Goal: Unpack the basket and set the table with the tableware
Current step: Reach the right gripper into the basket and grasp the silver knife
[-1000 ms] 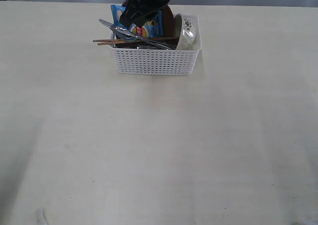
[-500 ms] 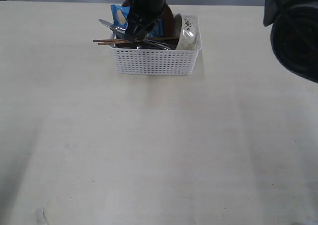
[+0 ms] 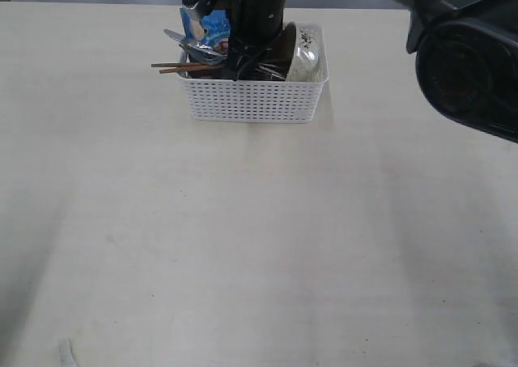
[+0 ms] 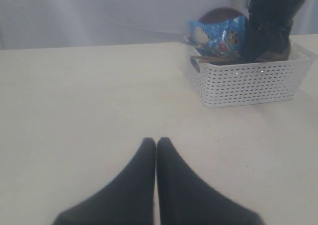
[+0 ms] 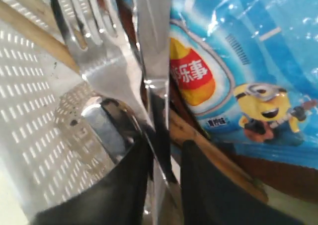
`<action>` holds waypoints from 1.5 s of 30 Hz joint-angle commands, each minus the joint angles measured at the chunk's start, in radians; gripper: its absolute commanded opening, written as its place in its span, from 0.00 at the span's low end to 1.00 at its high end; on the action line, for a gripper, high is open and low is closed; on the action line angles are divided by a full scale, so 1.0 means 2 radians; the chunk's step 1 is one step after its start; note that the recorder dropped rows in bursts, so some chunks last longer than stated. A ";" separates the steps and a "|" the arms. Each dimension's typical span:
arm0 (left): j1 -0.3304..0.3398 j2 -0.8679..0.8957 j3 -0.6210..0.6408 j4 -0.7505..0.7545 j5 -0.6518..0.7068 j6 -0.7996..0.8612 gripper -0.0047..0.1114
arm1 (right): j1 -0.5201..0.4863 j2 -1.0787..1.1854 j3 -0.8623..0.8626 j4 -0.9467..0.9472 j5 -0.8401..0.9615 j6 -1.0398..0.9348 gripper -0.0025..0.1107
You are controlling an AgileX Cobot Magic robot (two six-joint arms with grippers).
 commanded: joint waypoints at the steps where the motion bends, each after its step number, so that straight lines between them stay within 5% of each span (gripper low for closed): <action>1: -0.003 -0.002 0.002 0.001 -0.001 0.000 0.04 | -0.003 0.001 -0.001 -0.006 -0.011 -0.001 0.02; 23: -0.003 -0.002 0.002 0.000 -0.001 0.000 0.04 | -0.002 -0.065 -0.001 0.011 0.031 0.044 0.02; 29: -0.003 -0.002 0.002 0.000 -0.001 0.000 0.04 | -0.002 -0.050 -0.001 0.043 0.032 -0.017 0.02; 30: -0.003 -0.002 0.002 0.000 -0.001 0.000 0.04 | -0.002 -0.043 -0.001 0.046 0.035 -0.025 0.04; 33: -0.003 -0.002 0.002 0.000 -0.001 0.000 0.04 | -0.002 -0.020 -0.001 0.045 0.040 -0.034 0.36; 35: -0.003 -0.002 0.002 0.000 -0.001 0.000 0.04 | -0.002 -0.009 -0.001 0.037 0.025 -0.031 0.49; 41: -0.003 -0.002 0.002 0.000 -0.001 0.000 0.04 | -0.002 0.009 -0.001 0.026 -0.025 -0.028 0.30; 45: -0.003 -0.002 0.002 0.000 -0.001 0.000 0.04 | -0.002 0.017 -0.001 0.028 -0.039 -0.028 0.28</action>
